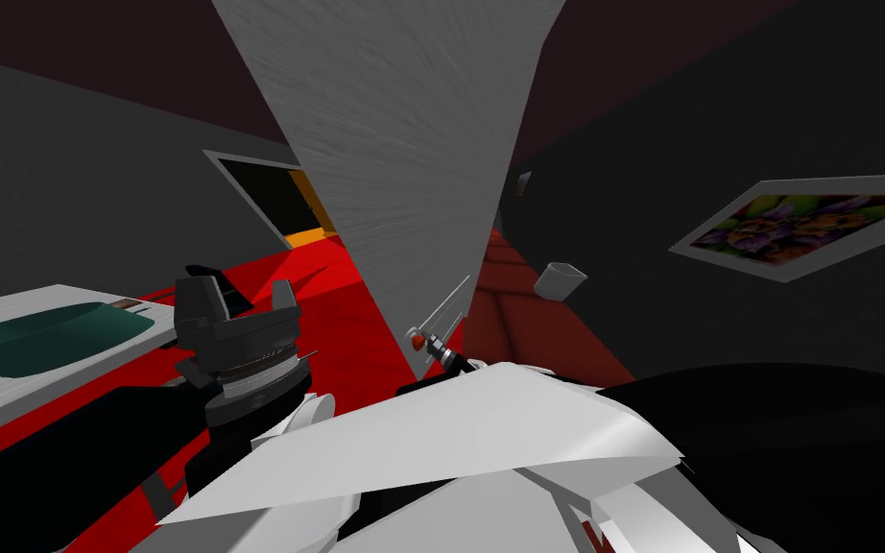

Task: Push the door open

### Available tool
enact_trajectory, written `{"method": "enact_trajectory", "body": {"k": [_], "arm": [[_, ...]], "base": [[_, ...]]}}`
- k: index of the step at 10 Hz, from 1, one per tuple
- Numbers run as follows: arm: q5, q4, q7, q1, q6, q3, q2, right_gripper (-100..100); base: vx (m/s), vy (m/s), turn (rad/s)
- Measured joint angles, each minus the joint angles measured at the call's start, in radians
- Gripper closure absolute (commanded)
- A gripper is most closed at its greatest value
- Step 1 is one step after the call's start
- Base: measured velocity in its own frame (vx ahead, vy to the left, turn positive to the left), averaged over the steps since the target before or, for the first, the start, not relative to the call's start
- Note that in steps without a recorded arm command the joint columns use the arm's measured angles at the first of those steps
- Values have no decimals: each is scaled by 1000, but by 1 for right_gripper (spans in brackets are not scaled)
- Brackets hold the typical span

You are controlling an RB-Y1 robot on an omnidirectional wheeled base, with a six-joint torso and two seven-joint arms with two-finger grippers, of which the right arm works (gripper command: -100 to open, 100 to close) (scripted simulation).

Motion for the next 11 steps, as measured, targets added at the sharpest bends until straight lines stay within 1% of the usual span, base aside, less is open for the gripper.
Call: {"method": "enact_trajectory", "body": {"k": [1,2,4,5,6,7,8,10,11], "arm": [[-6,4,-24,-3,1,2,5,100],[-16,-4,-51,-1,4,5,1,100],[-31,-3,-94,-1,7,10,6,100],[-35,8,-114,-5,4,13,13,100],[-42,30,-145,-11,-6,19,24,100],[-50,-6,-155,-1,8,17,6,100],[-58,-8,-175,2,12,21,7,100],[-72,0,-216,-3,12,26,14,100],[-79,-7,-234,-7,19,26,12,100]], "base": [[40,47,-31],[32,29,-23],[27,30,-32],[26,37,-41],[24,35,-18],[38,36,-44],[23,32,-23],[23,34,-30],[34,37,-40]]}}
